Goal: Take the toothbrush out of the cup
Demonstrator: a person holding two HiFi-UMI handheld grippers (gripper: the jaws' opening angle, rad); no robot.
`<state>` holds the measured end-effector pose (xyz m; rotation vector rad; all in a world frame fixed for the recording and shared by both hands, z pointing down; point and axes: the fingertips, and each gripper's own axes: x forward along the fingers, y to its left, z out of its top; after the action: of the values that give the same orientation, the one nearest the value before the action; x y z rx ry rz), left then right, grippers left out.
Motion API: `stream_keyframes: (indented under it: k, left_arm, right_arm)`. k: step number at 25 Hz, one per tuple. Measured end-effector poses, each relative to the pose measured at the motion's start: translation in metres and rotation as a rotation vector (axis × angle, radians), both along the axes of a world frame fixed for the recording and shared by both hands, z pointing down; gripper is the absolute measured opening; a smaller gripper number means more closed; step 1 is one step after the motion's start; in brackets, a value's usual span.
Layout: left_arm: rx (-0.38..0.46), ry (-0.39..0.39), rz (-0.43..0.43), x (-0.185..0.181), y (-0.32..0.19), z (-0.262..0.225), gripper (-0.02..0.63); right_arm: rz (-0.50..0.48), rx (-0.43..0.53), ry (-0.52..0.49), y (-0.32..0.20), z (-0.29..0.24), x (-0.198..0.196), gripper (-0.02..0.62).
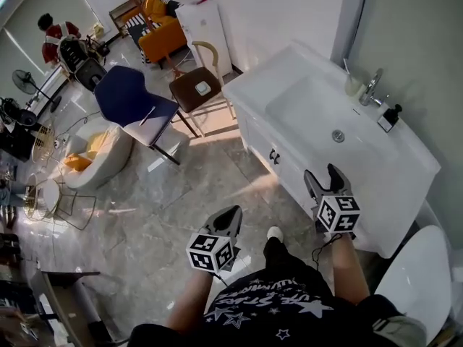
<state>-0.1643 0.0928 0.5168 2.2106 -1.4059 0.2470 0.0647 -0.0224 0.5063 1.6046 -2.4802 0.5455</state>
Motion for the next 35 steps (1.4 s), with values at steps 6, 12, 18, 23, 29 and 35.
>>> stream_keyframes:
  k: [6, 12, 18, 23, 29, 35]
  left_arm:
    - [-0.002, -0.022, 0.039, 0.038, -0.078, -0.003, 0.015]
    - [0.029, -0.038, 0.089, 0.074, -0.127, -0.016, 0.015]
    - [0.027, -0.057, 0.120, 0.082, -0.156, -0.021, 0.015]
    - [0.025, -0.053, 0.164, 0.091, -0.197, -0.017, 0.015]
    - [0.039, -0.020, 0.278, 0.112, -0.267, -0.015, 0.015]
    - [0.041, 0.009, 0.394, 0.119, -0.354, -0.015, 0.015]
  right_arm:
    - [0.044, -0.022, -0.022, -0.064, 0.006, 0.044, 0.314]
    - [0.061, -0.035, -0.033, -0.102, 0.013, 0.072, 0.314]
    - [0.057, -0.064, -0.034, -0.115, 0.021, 0.076, 0.314]
    - [0.103, -0.062, -0.031, -0.135, 0.024, 0.086, 0.314]
    - [0.199, -0.047, 0.004, -0.175, 0.019, 0.102, 0.314]
    - [0.294, -0.066, 0.042, -0.226, 0.018, 0.100, 0.314]
